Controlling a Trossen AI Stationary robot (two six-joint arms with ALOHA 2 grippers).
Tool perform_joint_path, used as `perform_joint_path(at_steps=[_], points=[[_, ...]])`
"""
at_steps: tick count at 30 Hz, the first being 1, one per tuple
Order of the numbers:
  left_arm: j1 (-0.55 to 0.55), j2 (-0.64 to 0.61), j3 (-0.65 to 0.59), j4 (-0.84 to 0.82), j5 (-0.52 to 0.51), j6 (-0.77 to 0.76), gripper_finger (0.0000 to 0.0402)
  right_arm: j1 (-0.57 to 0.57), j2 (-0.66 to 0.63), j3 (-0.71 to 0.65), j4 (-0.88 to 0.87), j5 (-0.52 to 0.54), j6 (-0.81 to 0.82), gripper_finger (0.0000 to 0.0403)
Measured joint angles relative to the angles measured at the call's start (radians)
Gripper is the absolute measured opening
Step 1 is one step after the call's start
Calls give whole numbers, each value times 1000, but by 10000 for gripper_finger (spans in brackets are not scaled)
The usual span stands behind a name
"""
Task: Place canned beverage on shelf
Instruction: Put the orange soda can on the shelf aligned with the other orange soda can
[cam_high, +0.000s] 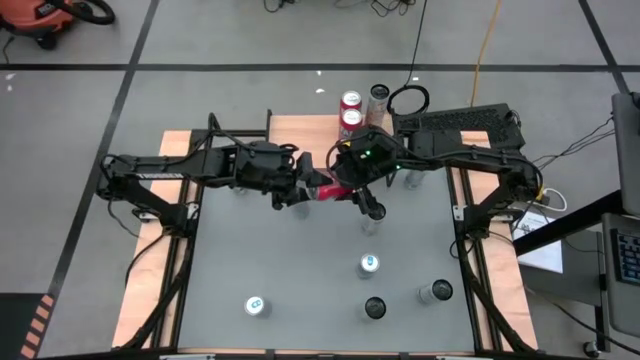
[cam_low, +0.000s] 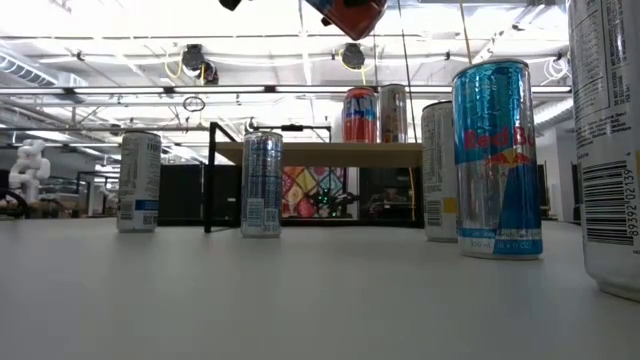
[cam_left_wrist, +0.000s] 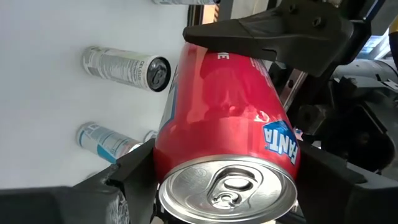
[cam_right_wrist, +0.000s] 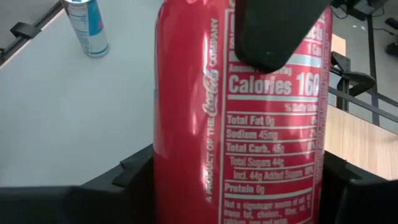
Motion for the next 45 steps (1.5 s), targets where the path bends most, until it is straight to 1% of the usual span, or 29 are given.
perform_joint_path(at_steps=[2, 5, 7, 10, 13, 17, 24, 26, 28, 32, 36, 38, 41, 45], points=[[-2, 1, 0, 1, -5, 2, 288, 1, 0, 0, -1, 1, 1, 258], [-9, 1, 0, 2, -39, 34, 298, 1, -1, 0, 0, 10, 0, 261], [-16, 2, 0, 4, -68, 70, 311, 1, -1, 0, 0, 14, 0, 264], [-22, 3, 0, 10, -90, 173, 339, 0, -5, 0, -5, -7, 15, 262], [-18, 3, 0, 14, -121, 223, 364, 2, -10, 0, -8, -16, 32, 259], [-2, -7, 1, 23, -162, 289, 381, 3, -24, -2, -17, -29, 72, 260], [35, -52, 3, 129, -161, 467, 384, 1, -69, -2, -45, -20, 235, 262], [48, -62, 2, 171, -152, 515, 384, 0, -95, -2, -42, -38, 303, 262], [57, -82, 2, 192, -148, 598, 384, -1, -119, -2, -35, -53, 379, 262], [66, -114, 2, 289, -132, 790, 384, -1, -165, -2, -3, -95, 529, 262], [90, -152, 2, 407, -62, 891, 384, -1, -209, -2, 96, -94, 698, 262], [100, -168, 2, 455, -42, 943, 384, 1, -227, -2, 180, -93, 771, 262], [111, -190, 2, 463, -2, 1024, 384, 2, -239, -1, 335, -93, 850, 262], [121, -194, 2, 464, 59, 1030, 384, 7, -233, 0, 536, -93, 909, 263]])
